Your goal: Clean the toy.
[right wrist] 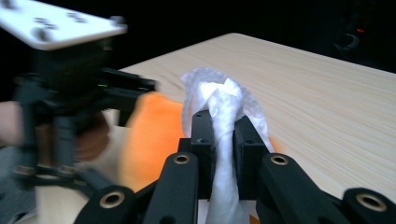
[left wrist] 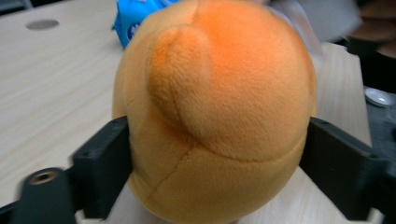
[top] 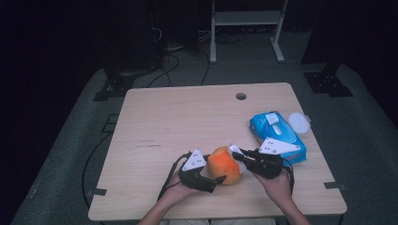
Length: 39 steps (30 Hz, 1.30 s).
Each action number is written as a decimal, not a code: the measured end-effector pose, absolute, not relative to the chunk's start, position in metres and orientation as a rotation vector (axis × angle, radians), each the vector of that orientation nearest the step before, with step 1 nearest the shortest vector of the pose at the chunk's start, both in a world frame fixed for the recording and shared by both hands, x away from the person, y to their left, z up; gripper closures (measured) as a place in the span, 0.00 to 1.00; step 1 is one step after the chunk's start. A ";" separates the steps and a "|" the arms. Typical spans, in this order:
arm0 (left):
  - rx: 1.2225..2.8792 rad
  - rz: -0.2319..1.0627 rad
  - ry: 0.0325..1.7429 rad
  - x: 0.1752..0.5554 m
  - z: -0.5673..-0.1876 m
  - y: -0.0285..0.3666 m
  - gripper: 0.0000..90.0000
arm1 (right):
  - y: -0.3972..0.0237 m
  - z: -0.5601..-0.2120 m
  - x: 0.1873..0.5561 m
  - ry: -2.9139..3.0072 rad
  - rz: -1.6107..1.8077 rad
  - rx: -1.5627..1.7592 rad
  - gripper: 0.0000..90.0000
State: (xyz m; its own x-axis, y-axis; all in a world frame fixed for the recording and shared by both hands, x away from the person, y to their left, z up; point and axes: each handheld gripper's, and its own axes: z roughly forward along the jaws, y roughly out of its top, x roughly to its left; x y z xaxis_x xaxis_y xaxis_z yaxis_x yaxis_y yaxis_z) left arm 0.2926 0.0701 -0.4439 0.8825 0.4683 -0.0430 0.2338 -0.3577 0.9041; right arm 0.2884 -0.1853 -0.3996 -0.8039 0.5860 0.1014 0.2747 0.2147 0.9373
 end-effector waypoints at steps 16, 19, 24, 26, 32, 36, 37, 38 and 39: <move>1.961 0.330 0.469 0.286 -0.438 0.070 0.36 | -0.193 -0.401 0.295 2.196 1.525 0.831 0.90; 1.945 0.326 0.485 0.289 -0.442 0.069 0.14 | -0.191 -0.402 0.294 2.216 1.523 0.814 0.90; 1.939 0.362 0.446 0.285 -0.442 0.066 0.22 | -0.179 -0.397 0.286 2.264 1.608 0.741 0.90; 1.949 0.399 0.425 0.281 -0.441 0.064 0.35 | -0.169 -0.395 0.280 2.277 1.652 0.688 0.90; 1.975 0.429 0.372 0.273 -0.440 0.059 0.43 | -0.170 -0.395 0.285 2.226 1.621 0.749 0.90; 1.984 0.451 0.348 0.270 -0.441 0.054 0.43 | -0.187 -0.403 0.295 2.186 1.554 0.877 0.90; 1.986 0.448 0.345 0.270 -0.441 0.054 0.43 | -0.189 -0.404 0.295 2.187 1.568 0.894 0.90; 1.988 0.450 0.339 0.270 -0.441 0.053 0.43 | -0.186 -0.402 0.292 2.191 1.568 0.886 0.90; 1.988 0.452 0.338 0.269 -0.441 0.053 0.43 | -0.184 -0.400 0.290 2.192 1.585 0.861 0.90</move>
State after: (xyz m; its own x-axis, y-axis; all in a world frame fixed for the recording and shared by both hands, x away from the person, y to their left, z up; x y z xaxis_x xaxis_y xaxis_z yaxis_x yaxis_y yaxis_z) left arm 0.2695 0.0534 -0.4413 0.8899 0.4246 0.1664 0.0400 -0.4361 0.8990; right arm 0.2903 -0.1837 -0.4005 -0.7746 0.6244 0.1003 0.2911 0.2111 0.9331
